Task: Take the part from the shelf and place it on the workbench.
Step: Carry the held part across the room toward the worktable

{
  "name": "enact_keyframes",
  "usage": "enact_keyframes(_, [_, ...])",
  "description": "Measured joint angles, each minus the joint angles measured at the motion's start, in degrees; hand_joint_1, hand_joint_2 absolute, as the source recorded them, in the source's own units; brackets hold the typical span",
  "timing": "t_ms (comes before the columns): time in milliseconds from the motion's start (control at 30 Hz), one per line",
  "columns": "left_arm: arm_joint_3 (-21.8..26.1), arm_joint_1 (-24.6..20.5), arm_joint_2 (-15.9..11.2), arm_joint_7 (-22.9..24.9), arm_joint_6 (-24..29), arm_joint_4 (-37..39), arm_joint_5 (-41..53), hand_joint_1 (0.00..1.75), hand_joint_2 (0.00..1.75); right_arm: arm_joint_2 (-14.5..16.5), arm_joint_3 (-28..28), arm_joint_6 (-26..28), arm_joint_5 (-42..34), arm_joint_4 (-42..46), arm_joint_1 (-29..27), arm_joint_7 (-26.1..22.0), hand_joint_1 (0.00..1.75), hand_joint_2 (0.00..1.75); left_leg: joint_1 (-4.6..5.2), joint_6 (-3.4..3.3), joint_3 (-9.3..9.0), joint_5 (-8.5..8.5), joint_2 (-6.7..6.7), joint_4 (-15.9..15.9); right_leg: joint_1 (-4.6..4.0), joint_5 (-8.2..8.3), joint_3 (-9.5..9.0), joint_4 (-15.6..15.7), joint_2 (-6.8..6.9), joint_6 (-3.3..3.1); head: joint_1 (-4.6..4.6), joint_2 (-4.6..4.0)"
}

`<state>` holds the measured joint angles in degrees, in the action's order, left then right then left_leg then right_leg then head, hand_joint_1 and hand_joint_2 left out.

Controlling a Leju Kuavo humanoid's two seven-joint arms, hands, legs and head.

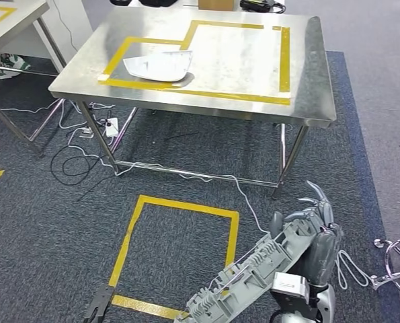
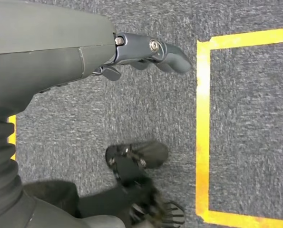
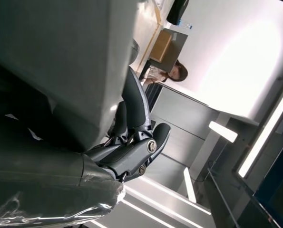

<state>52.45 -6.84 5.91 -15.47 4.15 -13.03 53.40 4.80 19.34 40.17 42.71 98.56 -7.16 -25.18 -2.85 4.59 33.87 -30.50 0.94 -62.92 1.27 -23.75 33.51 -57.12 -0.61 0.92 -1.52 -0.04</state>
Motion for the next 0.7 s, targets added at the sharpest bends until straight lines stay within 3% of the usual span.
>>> enact_keyframes(67, [0.01, 0.23, -0.09, 0.01, 0.00, 0.00, 0.00, 0.00, 1.75, 0.04, 0.03, -0.02, -0.01, -0.02, -0.02, 0.00, 1.75, 1.75, 0.19, -0.13, 4.03, -2.54, -0.39, -7.40, 0.04, -0.06, 0.07, -0.01, -0.15, -0.12, -0.20, 0.00])
enact_keyframes(100, [0.01, 0.33, -0.13, 0.01, 0.00, 0.00, 0.00, 0.00, 1.75, 0.05, 0.03, -0.02, -0.01, -0.03, -0.05, 0.01, 1.75, 1.75, 0.21, -0.16, 4.89, -2.14, -0.44, -8.57, 0.13, -0.08, 0.06, -0.02, -0.29, 0.01, -0.19, 0.00])
enact_keyframes(133, [0.01, 0.39, -0.14, 0.01, 0.00, 0.00, 0.00, 0.00, 1.75, 0.05, 0.04, -0.02, -0.01, -0.05, -0.04, 0.01, 1.75, 1.75, 0.19, -0.18, 4.57, -0.59, -0.45, -7.39, 0.29, -0.11, 0.01, -0.06, -0.47, 0.25, -0.20, 0.00])
enact_keyframes(200, [0.01, 0.39, -0.13, 0.00, 0.00, 0.01, 0.00, 0.00, 1.75, 0.05, 0.05, -0.02, -0.01, -0.06, -0.01, 0.02, 1.75, 1.75, 0.00, 0.06, 1.51, 3.64, -0.54, -0.60, 0.63, -0.28, -0.10, -0.27, -0.81, 1.16, -0.32, 0.00])
enact_keyframes(233, [0.01, 0.35, -0.07, 0.01, 0.00, 0.01, 0.00, 0.00, 1.75, 0.05, 0.05, -0.03, -0.01, -0.05, 0.05, 0.02, 1.75, 1.75, -0.08, 0.04, -0.02, 4.78, -0.75, 2.70, 0.67, -0.49, 0.03, -0.66, -0.98, 1.68, -0.43, 0.00])
enact_keyframes(300, [0.01, 0.30, 0.09, 0.02, 0.01, 0.02, 0.00, 0.00, 1.75, 0.05, 0.07, -0.05, -0.01, -0.03, 0.06, 0.00, 1.75, 1.75, -0.01, -0.47, -1.22, 5.02, -1.15, 5.58, 0.60, -0.72, 0.36, -1.09, -1.18, 2.52, -0.45, 0.01])
enact_keyframes(367, [0.02, 0.28, 0.09, 0.02, 0.02, 0.02, -0.01, 0.00, 1.75, 0.05, 0.09, -0.07, -0.02, -0.03, -0.07, -0.01, 1.75, 1.75, 0.26, -1.63, -1.06, 4.71, -1.23, 5.39, 0.83, -0.73, 0.39, -0.87, -1.16, 3.02, -0.25, 0.01])
enact_keyframes(433, [0.03, 0.27, 0.02, 0.02, 0.02, 0.02, -0.02, 0.00, 1.75, 0.05, 0.10, -0.06, -0.03, -0.03, -0.05, -0.02, 1.75, 1.75, 0.47, -2.61, -1.14, 4.67, -1.21, 5.30, 0.98, -1.98, 1.11, -2.57, -0.58, 3.24, 0.01, 0.00])
enact_keyframes(533, [0.03, 0.29, 0.02, 0.02, 0.02, 0.02, -0.02, 0.00, 1.75, 0.05, 0.13, -0.04, -0.02, -0.04, 0.05, -0.03, 1.75, 1.75, 0.95, -3.41, -1.22, 4.54, -1.07, 5.31, 0.51, -7.15, 6.34, -13.33, 0.10, 2.96, 0.48, 0.00])
enact_keyframes(567, [0.03, 0.32, 0.03, 0.02, 0.02, 0.02, -0.02, 0.00, 1.75, 0.05, 0.13, -0.04, -0.02, -0.05, 0.00, 0.03, 1.75, 1.75, 1.16, -3.56, -1.27, 4.46, -1.01, 5.31, 0.31, -8.18, 8.10, -16.65, 0.11, 2.75, 0.51, 0.00])
enact_keyframes(600, [0.03, 0.34, 0.03, 0.02, 0.02, 0.02, -0.02, 0.00, 1.75, 0.05, 0.13, -0.04, 0.01, -0.07, -0.05, 0.09, 1.75, 1.75, 1.36, -3.70, -1.37, 4.37, -0.97, 5.31, 0.11, -8.20, 9.04, -18.22, 0.11, 2.47, 0.52, 0.00])
enact_keyframes(633, [0.03, 0.35, 0.03, 0.02, 0.02, 0.02, -0.02, 0.00, 1.75, 0.05, 0.12, -0.04, 0.04, -0.07, -0.08, 0.16, 1.75, 1.75, 1.56, -3.81, -1.54, 4.25, -0.97, 5.31, -0.11, -7.07, 8.85, -17.46, 0.11, 2.07, 0.54, 0.00])
enact_keyframes(700, [0.03, 0.36, 0.06, 0.02, 0.02, 0.02, -0.02, 0.00, 1.75, 0.05, 0.13, -0.03, 0.10, -0.05, -0.06, 0.29, 1.75, 1.75, 1.86, -3.88, -2.05, 3.94, -0.98, 5.31, -0.62, -2.98, 5.62, -10.45, 0.21, 1.03, 0.54, 0.00])
